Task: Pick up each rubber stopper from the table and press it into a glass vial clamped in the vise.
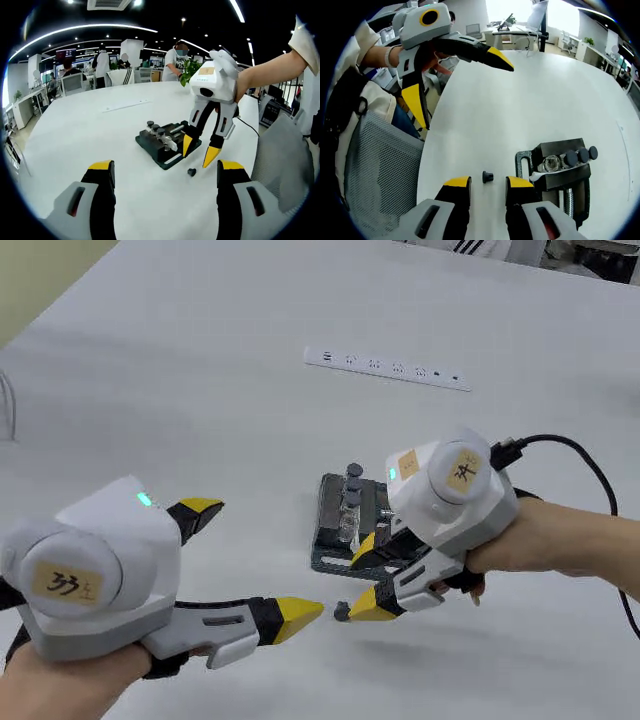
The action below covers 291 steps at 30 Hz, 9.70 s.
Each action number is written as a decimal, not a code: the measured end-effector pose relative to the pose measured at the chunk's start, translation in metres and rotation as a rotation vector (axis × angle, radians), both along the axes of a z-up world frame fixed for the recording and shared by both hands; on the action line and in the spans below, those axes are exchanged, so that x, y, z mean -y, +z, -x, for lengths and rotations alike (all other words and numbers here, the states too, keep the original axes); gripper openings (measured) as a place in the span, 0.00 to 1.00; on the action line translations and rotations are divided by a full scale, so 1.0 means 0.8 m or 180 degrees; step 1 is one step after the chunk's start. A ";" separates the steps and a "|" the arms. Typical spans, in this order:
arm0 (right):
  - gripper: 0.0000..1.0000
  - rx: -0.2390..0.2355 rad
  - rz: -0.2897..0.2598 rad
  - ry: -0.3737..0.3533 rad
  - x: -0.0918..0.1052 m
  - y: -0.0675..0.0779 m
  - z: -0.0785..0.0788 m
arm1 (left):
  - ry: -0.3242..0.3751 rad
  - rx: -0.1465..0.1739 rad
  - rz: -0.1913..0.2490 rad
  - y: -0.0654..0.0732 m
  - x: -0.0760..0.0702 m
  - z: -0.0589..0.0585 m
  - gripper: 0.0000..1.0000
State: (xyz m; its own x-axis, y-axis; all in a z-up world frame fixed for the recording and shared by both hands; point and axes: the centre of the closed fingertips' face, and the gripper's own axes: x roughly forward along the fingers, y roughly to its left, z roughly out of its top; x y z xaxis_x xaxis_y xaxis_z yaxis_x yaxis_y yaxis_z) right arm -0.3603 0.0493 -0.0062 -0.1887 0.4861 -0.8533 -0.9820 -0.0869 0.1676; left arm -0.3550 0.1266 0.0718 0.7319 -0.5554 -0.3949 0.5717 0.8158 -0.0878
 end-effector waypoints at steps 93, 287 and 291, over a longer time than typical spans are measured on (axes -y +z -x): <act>0.04 -0.3979 -0.2059 -0.3255 -0.015 0.167 0.008 | -0.0689 0.0239 0.0967 0.078 0.084 0.011 0.09; 0.06 0.0943 0.0454 0.1195 -0.013 0.077 -0.085 | -0.0074 -0.0318 0.0044 -0.033 0.015 -0.006 0.96; 0.06 0.0941 0.0543 0.1258 -0.019 0.071 -0.091 | -0.0042 -0.0318 0.0049 -0.031 0.012 -0.006 0.96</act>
